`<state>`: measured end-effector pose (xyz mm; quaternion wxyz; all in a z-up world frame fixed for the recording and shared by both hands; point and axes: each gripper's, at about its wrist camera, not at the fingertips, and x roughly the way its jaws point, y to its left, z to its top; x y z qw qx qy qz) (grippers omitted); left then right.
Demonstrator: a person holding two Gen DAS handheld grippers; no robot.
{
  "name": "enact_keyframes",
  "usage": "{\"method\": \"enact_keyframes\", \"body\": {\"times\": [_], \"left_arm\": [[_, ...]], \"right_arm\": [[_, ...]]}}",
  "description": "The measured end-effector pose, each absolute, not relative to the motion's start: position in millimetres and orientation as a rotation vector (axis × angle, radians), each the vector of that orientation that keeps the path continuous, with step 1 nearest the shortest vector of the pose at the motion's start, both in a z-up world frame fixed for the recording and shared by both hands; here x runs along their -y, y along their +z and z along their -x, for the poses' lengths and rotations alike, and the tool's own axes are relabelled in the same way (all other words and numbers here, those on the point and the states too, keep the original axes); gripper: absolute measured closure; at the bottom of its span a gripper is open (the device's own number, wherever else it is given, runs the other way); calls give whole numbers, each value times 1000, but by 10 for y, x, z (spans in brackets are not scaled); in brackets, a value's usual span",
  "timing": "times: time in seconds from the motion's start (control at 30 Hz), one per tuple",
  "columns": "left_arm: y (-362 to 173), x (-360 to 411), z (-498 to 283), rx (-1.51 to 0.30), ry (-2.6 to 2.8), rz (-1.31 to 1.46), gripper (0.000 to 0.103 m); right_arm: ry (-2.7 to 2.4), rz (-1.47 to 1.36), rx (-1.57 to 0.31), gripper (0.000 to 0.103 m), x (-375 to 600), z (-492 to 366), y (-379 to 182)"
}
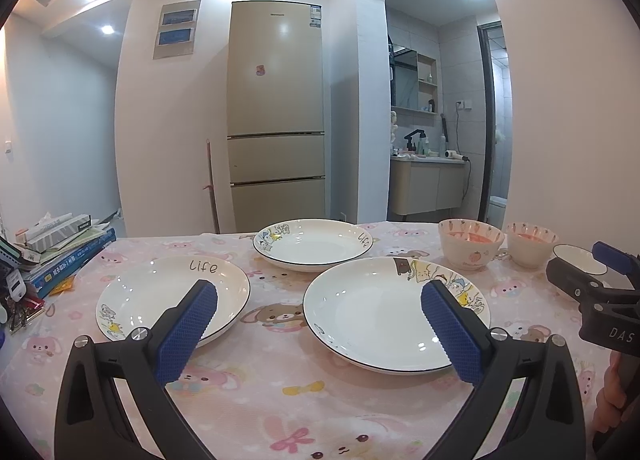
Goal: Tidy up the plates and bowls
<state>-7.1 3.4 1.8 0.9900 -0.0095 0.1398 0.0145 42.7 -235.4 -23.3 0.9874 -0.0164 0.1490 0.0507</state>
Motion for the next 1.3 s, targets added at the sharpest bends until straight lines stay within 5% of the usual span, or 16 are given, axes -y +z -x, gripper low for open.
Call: {"method": "enact_keyframes", "body": {"times": [1.3], "left_arm": [[34,-41,81,-285,60,14,0]], "right_arm": [[129,39,-324,0,2328,-466,-261]]}}
